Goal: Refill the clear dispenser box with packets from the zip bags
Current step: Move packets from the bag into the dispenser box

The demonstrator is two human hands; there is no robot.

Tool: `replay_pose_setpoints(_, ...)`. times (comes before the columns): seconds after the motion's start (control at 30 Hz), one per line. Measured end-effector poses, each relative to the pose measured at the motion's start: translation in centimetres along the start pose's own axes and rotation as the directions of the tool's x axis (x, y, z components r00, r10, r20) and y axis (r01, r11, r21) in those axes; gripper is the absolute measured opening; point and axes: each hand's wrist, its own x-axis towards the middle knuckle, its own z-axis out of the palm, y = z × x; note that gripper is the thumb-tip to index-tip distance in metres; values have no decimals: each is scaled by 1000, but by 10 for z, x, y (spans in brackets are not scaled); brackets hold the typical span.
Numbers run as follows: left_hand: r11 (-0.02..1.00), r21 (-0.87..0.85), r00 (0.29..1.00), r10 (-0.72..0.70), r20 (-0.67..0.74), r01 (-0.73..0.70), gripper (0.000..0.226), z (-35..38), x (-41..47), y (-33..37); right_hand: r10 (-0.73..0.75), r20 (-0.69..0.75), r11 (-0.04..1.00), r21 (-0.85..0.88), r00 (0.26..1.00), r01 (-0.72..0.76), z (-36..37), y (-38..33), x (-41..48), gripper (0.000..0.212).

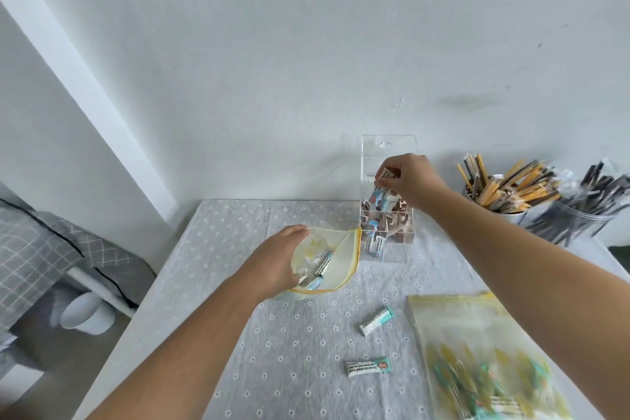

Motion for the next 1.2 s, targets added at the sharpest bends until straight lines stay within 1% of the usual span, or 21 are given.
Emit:
replay_pose_setpoints(0.07,1000,-4,1000,-4,3,4,79,1,1,-2,15,-9,999,-38,1000,-15,5,5,8,12)
replay_pose_setpoints(0.1,1000,-11,1000,-8,9,8,80,1,2,-3,22,11,997,-75,1000,-21,8,9,10,13)
replay_pose_setpoints(0.17,999,-28,1000,-17,25,18,81,2,3,-4,27,81,987,-157,996,-13,18,14,14,15)
replay_pose_setpoints(0.3,999,-42,998,-25,59,28,83,3,7,-9,17,211,965,-261,977,39,41,24,18,17)
replay_pose_setpoints(0.5,997,-62,998,-31,61,35,83,4,9,-11,21,337,948,-305,941,88,63,31,19,18)
replay_pose_setpoints(0.6,996,-78,998,-27,60,31,83,5,10,-10,17,347,937,-332,938,105,67,35,20,18)
replay_pose_setpoints(0.8,998,-52,998,-35,61,38,85,3,12,-9,-17,242,977,-204,970,68,59,38,18,14)
replay_pose_setpoints(0.97,999,34,999,-41,1,41,85,0,7,-7,-92,164,996,23,982,90,48,11,-5,11)
replay_pose_setpoints(1.07,998,57,999,-30,-31,32,87,1,3,-5,-150,157,983,128,976,130,45,-13,-30,10)
replay_pose_setpoints(1.2,1000,15,999,-20,-27,21,101,6,-3,-4,-227,204,966,173,952,193,56,-36,-62,11)
